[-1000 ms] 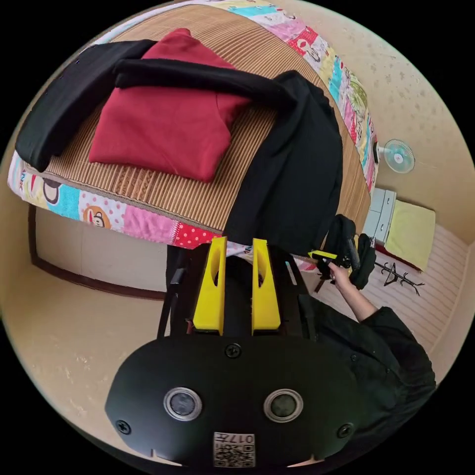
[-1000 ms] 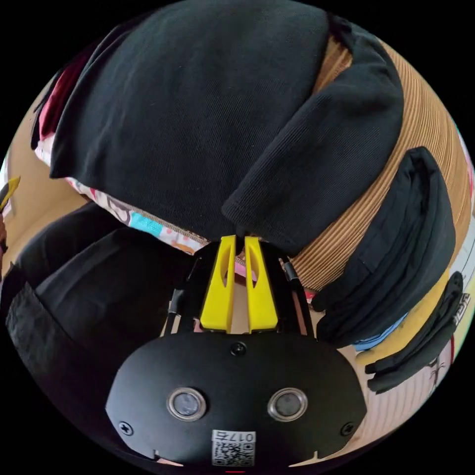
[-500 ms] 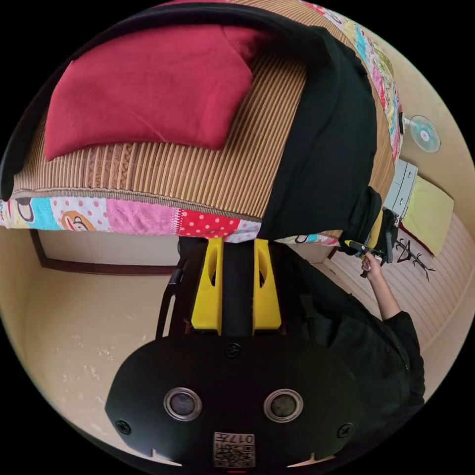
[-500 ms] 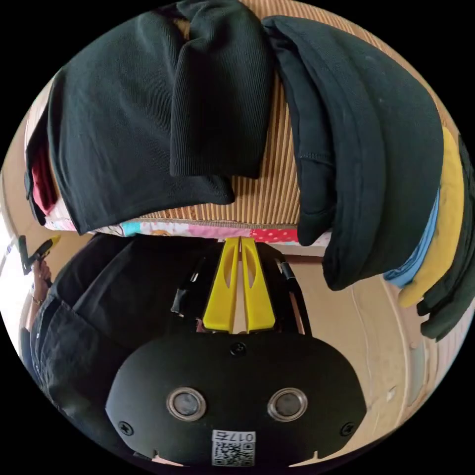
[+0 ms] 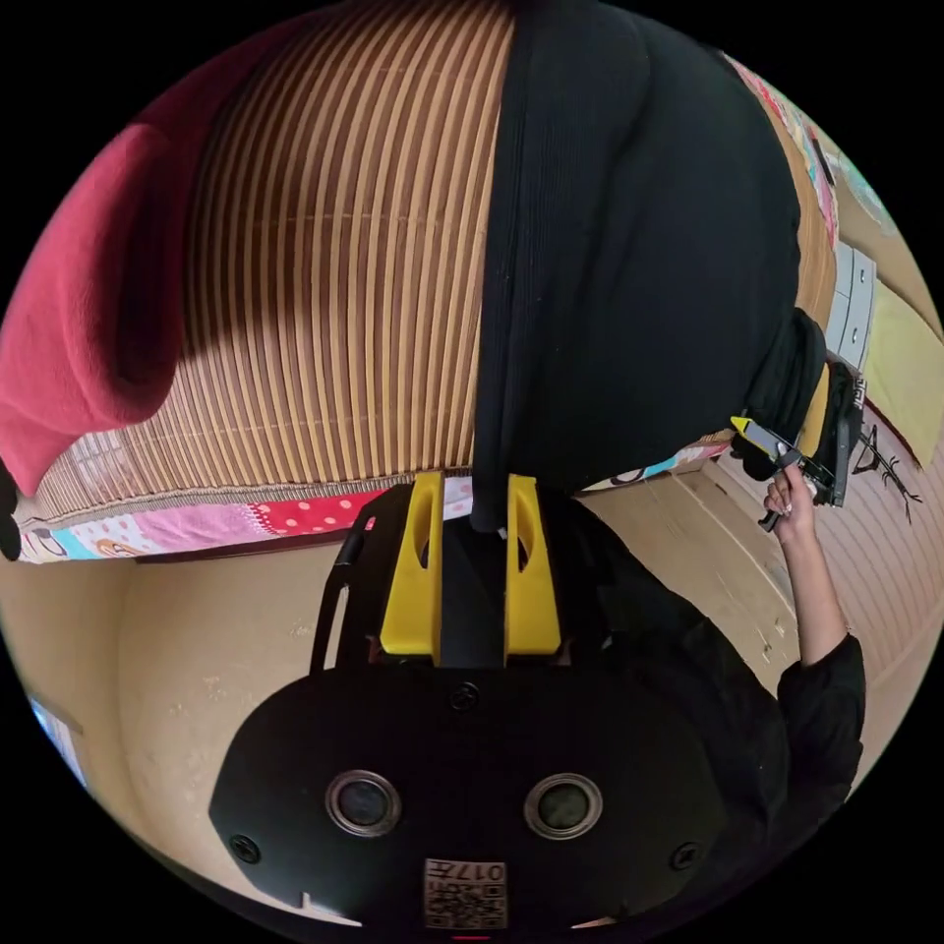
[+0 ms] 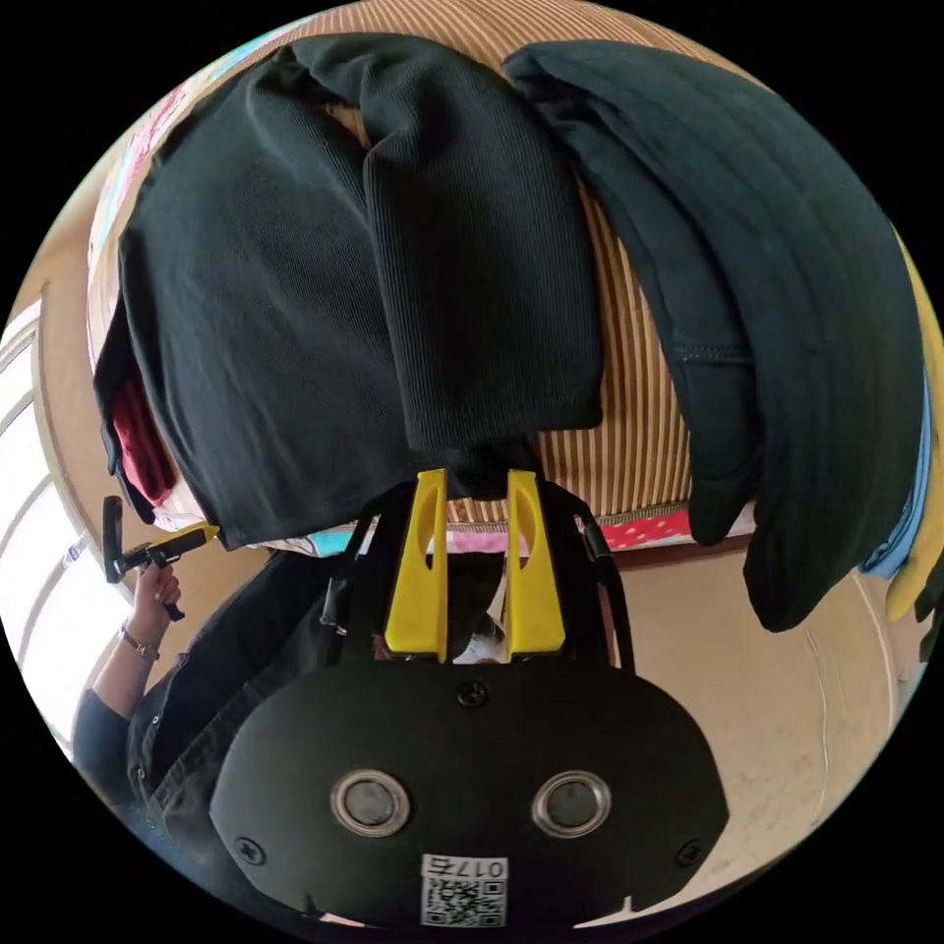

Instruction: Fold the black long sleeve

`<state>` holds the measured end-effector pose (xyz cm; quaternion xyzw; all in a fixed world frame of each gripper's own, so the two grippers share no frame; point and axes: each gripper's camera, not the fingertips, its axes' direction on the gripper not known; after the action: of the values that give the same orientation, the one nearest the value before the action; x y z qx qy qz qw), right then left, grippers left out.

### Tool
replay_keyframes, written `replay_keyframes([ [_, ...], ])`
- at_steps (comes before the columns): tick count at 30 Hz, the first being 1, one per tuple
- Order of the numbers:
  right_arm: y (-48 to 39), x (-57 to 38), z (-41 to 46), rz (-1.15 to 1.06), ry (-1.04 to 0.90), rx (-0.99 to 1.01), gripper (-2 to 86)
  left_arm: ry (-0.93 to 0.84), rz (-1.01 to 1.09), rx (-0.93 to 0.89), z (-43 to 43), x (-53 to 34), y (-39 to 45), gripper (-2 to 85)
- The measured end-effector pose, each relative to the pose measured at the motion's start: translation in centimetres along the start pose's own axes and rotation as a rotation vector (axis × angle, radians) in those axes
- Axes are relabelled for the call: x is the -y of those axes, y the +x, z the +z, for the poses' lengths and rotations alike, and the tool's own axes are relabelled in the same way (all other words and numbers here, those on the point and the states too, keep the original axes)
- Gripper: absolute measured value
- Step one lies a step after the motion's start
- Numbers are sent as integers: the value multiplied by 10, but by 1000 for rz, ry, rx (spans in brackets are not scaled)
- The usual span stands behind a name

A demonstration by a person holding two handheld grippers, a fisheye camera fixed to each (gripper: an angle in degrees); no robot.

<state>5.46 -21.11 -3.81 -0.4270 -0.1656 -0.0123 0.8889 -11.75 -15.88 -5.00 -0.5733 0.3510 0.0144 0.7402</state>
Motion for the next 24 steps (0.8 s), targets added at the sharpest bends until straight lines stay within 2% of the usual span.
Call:
replay_keyframes([
  [3, -24, -15, 5, -73, 45, -126, 65, -63, 14, 45, -8, 10, 4, 57],
  [8, -43, -43, 24, -101, 5, -165, 38, -138, 97, 173, -9, 2, 6, 16],
  [11, -46, -58, 34, -97, -29, -206, 33, -121, 30, 85, -1, -19, -14, 13],
  [15, -48, -80, 66, -141, -221, -286, 28, -165, -107, -58, 36, -54, -48, 17],
  [18, -36, -94, 80, -68, -332, -200, 28, -94, -173, -170, 45, -81, -69, 30],
  [22, -14, -111, 66, 30, -293, 24, 30, 41, -170, -196, 28, -108, -87, 51],
  [24, -3, -116, 60, 76, -297, 79, 31, 175, -189, -250, -1, -122, -104, 69],
])
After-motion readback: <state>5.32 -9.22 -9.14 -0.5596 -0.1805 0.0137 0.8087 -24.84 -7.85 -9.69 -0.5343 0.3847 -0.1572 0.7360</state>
